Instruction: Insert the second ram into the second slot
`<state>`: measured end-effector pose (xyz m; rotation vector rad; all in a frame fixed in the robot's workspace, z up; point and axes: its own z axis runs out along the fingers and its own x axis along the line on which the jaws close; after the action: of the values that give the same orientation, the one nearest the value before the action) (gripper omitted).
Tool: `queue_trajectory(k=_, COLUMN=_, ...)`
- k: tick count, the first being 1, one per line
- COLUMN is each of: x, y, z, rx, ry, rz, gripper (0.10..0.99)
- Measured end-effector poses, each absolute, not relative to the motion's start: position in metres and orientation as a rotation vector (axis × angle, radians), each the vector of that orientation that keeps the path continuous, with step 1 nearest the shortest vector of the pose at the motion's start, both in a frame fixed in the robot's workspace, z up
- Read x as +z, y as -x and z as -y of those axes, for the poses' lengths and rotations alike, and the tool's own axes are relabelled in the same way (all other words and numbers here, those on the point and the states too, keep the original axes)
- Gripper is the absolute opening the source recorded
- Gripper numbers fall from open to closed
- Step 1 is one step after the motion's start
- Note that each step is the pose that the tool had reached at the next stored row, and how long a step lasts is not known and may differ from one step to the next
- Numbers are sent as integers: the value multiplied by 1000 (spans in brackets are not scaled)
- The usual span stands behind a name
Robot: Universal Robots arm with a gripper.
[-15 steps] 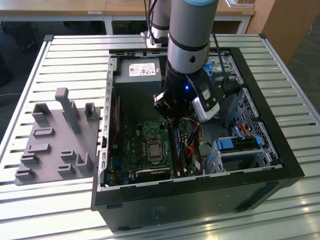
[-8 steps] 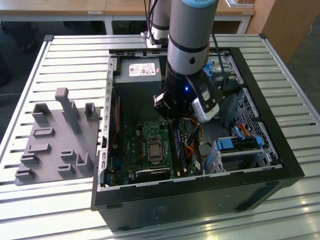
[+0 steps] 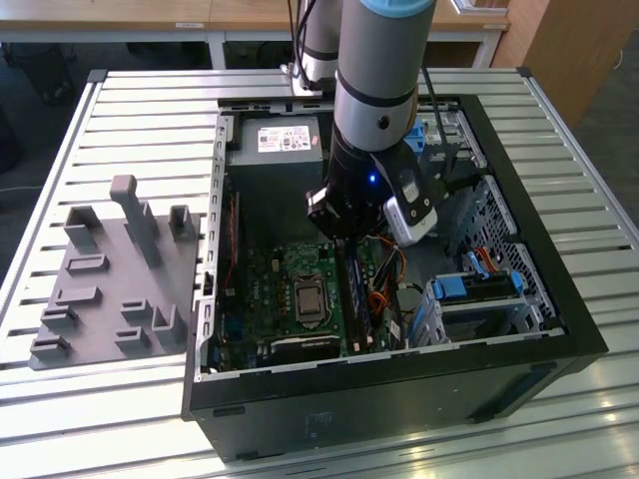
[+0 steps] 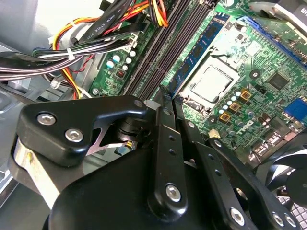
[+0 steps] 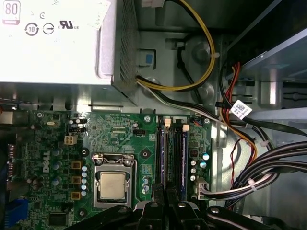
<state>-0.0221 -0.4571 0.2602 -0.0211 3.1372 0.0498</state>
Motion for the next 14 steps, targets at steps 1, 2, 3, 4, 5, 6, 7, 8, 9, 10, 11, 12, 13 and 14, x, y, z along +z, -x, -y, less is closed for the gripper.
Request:
queue_trajectory(k=1, x=260, y=22, z=457, rx=49, ry=21, rz=-3137, gripper=137)
queue_trajectory(k=2, x=260, y=22, z=457, rx=49, ry=21, rz=-3137, gripper=137)
queue_trajectory(k=3, x=259, y=22, z=457, rx=49, ry=21, rz=-3137, gripper=137)
queue_trajectory(k=4, x=259, y=22, z=457, rx=49, ry=21, rz=-3137, gripper=137)
queue_trajectory(k=5, x=258, y=22, z=457, rx=48, ry=21, rz=-3137, gripper=137)
queue_trajectory(k=6, x=258, y=22, z=457, rx=48, ry=21, rz=-3137, gripper=137)
queue_trajectory(k=7, x=258, y=22, z=457, rx=48, ry=21, rz=-3137, gripper=137)
queue_trajectory(k=8, x=257, y=22, z=457, rx=48, ry=21, rz=-3137, gripper=137)
queue_trajectory(k=9, x=257, y=22, z=457, rx=47, ry=21, rz=-3137, gripper=137)
queue_trajectory(k=10, x=257, y=22, z=457, rx=47, ry=21, rz=-3137, gripper=137)
queue_trajectory(k=11, x=257, y=22, z=457, rx=47, ry=21, rz=-3137, gripper=137)
queue_trajectory(k=12, x=256, y=22, z=457, rx=48, ry=21, rz=-3137, gripper=137)
queue_trajectory(k=13, x=255, y=22, z=457, rx=48, ry=21, rz=-3137, gripper=137)
queue_trajectory(k=14, x=254, y=22, z=457, rx=48, ry=21, rz=-3137, gripper=137)
